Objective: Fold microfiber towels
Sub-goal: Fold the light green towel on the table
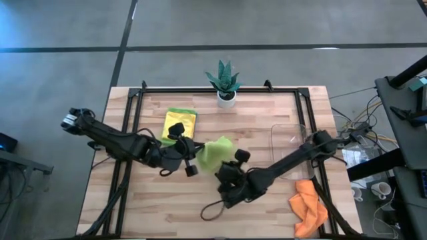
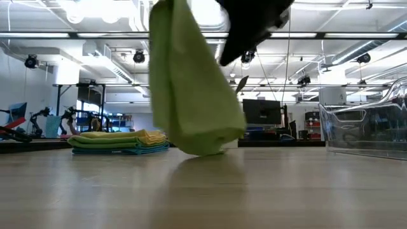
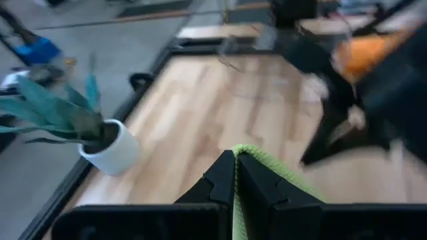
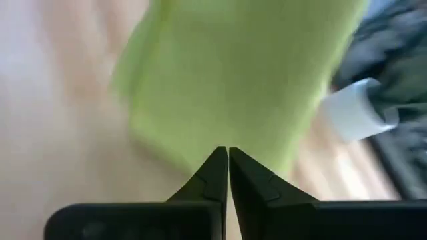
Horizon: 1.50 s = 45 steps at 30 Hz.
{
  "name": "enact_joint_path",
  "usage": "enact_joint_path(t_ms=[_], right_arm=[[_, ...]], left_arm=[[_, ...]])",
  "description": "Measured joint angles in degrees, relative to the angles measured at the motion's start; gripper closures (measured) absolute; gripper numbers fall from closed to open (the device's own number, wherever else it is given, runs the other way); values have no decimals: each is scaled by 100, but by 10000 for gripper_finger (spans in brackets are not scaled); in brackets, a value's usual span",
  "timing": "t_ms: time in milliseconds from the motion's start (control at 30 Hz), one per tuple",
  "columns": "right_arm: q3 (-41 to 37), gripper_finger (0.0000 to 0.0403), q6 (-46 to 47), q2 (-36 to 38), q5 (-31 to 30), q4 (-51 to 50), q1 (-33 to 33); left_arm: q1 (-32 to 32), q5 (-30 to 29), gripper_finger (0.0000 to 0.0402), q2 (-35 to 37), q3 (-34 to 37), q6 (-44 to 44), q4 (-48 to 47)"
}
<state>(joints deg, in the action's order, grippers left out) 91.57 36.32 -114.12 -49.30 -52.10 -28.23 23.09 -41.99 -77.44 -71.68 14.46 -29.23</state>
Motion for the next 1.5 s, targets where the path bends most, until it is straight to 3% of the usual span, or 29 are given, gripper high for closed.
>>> enact_joint_path(t_ms=[233, 367, 533, 667, 800, 900, 1033, 1167, 1233, 1400, 1500], right_arm=[[-2, 394, -1362, 1377, 2298, -723, -419], [255, 394, -1276, 2150, 2861, -725, -612], [227, 394, -1680, 2388, 1616, -573, -716], [-200, 394, -1948, 2137, 1069, 14, -712], [-834, 380, -2118, 1819, 964, 1167, -731], [-1356, 349, -2128, 1601, 979, 1872, -747], [-2115, 300, -2181, 1260, 962, 3011, -738], [-2586, 257, -3216, 597, 816, 4404, -726], [-2593, 240, -3652, 206, 320, 4682, -725], [-2278, 222, -4084, -673, -1727, 4692, -600], [-2096, 221, -3104, -956, -1944, 4638, -420]], left_arm=[[312, 1691, 401, 378, 2, 11, -184], [548, 2207, 401, 620, 0, 314, 147], [536, 2126, 401, 726, -36, 278, 968], [410, 1417, 401, 597, -103, -145, 1135], [174, 444, 401, 416, -78, -281, 1139], [-61, 97, 401, 271, -7, -262, 1128], [-366, 98, 401, -55, 171, 170, 1079], [-544, 156, 401, -594, 286, 365, 1044], [-578, 368, 401, -753, 237, 453, 1033], [-594, 718, 401, -829, -53, 454, 1080], [-594, 719, 401, -767, -143, 426, 1080]])
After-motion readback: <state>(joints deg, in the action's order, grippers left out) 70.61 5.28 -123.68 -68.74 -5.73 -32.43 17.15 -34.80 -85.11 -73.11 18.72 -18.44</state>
